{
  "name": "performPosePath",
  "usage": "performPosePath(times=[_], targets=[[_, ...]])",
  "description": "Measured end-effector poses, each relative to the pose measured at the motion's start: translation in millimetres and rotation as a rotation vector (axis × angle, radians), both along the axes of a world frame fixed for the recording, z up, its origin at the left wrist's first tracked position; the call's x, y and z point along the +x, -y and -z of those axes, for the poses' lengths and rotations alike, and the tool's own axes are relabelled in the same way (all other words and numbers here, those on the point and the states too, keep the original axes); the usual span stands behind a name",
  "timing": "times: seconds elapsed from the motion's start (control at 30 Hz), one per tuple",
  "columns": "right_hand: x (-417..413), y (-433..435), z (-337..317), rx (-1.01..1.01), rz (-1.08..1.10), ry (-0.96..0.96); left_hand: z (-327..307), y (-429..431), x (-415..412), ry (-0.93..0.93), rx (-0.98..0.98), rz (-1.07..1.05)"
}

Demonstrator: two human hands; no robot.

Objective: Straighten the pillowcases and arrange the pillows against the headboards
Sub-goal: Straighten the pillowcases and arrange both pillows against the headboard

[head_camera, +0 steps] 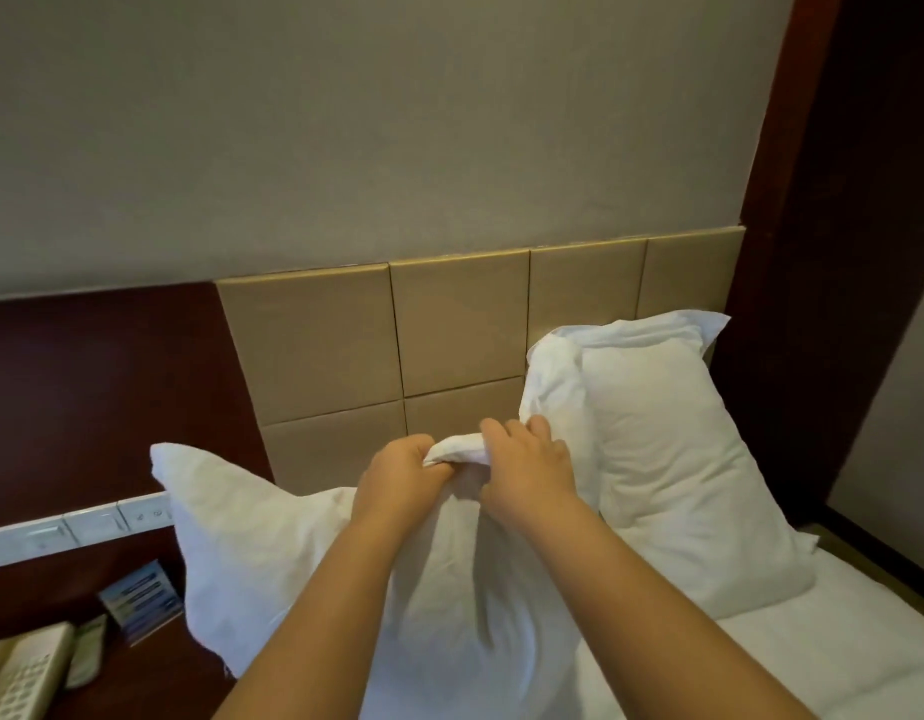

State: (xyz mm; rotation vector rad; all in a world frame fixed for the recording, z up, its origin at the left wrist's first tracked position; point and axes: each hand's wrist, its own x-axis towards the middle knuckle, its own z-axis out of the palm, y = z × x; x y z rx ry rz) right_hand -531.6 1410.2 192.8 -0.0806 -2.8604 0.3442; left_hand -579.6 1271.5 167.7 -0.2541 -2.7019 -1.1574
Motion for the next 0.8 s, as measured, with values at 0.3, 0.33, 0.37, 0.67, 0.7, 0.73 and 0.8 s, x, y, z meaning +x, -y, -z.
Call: performPosePath(times=[0.3,0.33,0.37,0.67,0.7,0.73,0.8], targets=[[-32.2,-12.3,7.2,0.188,0.088,0.247,9.7,-11.0,-17.9,-0.055,-0.032,0.045],[-38.0,-10.2,14.1,0.179,0.106,0.24,10.2,-9.1,-22.1,-0.058,-0.058,0.061],[-44.3,-7.3,20.2,0.167,0.126,0.233,11.1,-6.6,-26.9,-0.055,-0.074,0.084],[-126.0,37.8,45.1,0.242,0.236,0.273,6.5,63.5,-117.1,0.085,-0.304,0.51],[-135.9,43.3,42.0,0.253,0.242,0.295,6.6,71.0,-130.3,0.092,-0.334,0.527],[-145.1,48.7,39.7,0.261,0.253,0.316,8.6,76.5,-142.1,0.097,-0.335,0.537],[-161.4,58.5,38.9,0.287,0.291,0.337,15.7,82.7,-160.2,0.094,-0.298,0.55]])
